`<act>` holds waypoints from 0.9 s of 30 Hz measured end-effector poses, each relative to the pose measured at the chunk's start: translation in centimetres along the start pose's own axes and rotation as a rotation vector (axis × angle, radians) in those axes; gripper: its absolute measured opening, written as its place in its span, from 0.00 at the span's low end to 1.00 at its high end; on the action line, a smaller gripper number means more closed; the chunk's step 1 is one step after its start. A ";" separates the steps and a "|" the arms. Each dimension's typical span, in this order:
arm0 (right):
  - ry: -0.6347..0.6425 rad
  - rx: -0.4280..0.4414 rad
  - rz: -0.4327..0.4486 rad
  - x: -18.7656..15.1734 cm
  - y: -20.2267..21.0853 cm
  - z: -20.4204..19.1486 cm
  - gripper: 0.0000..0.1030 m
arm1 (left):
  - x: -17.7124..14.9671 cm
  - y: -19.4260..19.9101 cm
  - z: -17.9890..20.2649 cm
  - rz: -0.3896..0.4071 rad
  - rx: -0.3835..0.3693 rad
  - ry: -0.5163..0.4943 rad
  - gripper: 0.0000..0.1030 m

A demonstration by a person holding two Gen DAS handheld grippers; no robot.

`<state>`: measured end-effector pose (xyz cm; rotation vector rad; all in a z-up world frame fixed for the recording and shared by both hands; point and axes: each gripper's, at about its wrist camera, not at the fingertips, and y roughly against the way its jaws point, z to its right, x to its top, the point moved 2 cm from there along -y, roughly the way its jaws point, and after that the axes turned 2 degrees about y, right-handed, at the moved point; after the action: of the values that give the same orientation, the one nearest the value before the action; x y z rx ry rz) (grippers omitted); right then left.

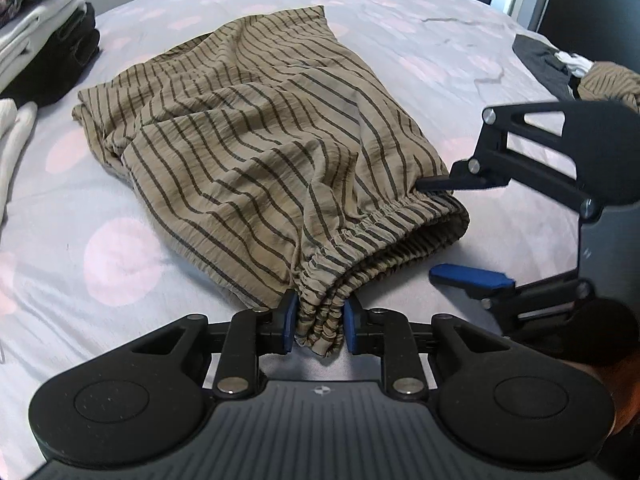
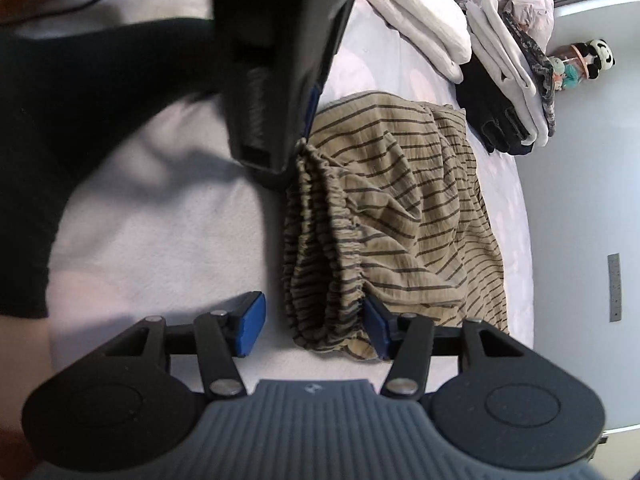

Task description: Fold clothes

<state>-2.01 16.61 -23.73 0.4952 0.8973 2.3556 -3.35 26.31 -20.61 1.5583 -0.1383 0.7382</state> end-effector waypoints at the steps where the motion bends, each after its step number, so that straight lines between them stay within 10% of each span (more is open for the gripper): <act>1: 0.014 -0.018 -0.001 0.0 -0.1 -0.2 0.55 | 0.0 0.0 0.0 0.001 0.001 0.004 0.26; 10: 0.058 -0.151 0.009 -0.3 0.3 -0.3 0.22 | 0.3 1.2 0.7 0.026 0.047 0.019 0.21; 27: -0.180 -0.086 0.060 -0.2 14.2 2.1 0.19 | -1.7 12.2 7.9 0.000 0.009 -0.213 0.20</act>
<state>-6.09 8.82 -12.43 0.6951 0.7055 2.3478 -7.91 16.52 -10.76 1.6431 -0.2921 0.5719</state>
